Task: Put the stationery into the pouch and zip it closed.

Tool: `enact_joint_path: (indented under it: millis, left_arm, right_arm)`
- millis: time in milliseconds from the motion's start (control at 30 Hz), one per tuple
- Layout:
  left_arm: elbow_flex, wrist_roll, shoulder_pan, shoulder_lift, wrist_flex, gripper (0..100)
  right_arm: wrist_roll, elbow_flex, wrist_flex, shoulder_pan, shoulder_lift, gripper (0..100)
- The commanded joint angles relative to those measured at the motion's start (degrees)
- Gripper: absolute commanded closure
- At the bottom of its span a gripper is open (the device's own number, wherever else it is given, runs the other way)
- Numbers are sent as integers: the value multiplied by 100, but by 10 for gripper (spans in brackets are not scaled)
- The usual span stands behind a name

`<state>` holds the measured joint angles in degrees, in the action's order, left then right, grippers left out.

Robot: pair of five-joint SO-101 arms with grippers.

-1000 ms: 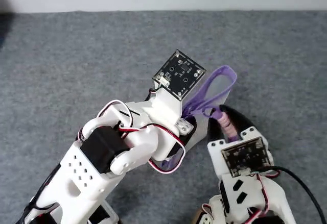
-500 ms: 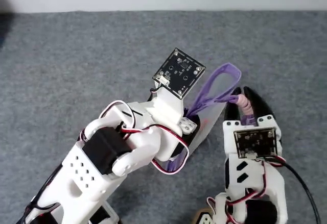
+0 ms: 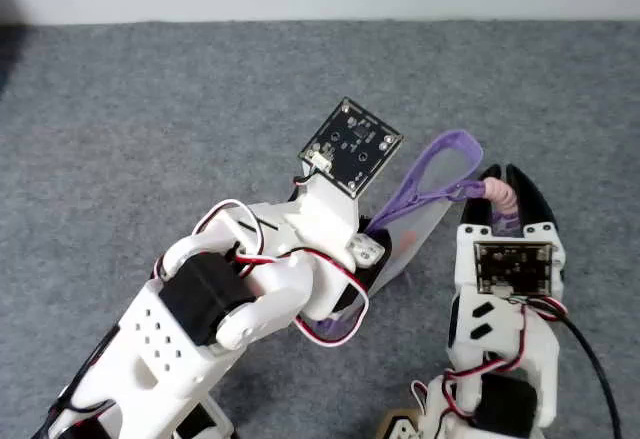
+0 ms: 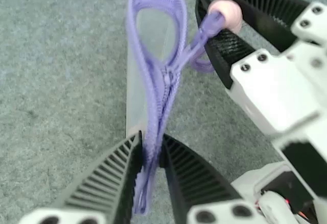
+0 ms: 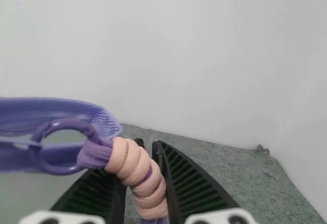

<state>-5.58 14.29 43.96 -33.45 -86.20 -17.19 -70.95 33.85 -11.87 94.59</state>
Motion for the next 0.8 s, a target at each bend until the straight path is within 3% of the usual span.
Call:
enact_joint_path:
  millis: [0, 167, 533, 767]
  left_arm:
    - [163, 62, -79, -492, -404, 991]
    - [163, 62, -79, -686, -765, 991]
    - [-189, -299, -79, -1257, -1433, 991]
    - [-971, -1002, -985, -2268, -1433, 991]
  right_arm:
    - [-158, -404, -602, -497, -75, 991]
    - [-193, -809, -1051, -673, -75, 991]
    - [-193, -1002, -1015, -769, -75, 991]
    - [-193, -1275, -1051, -1191, -75, 991]
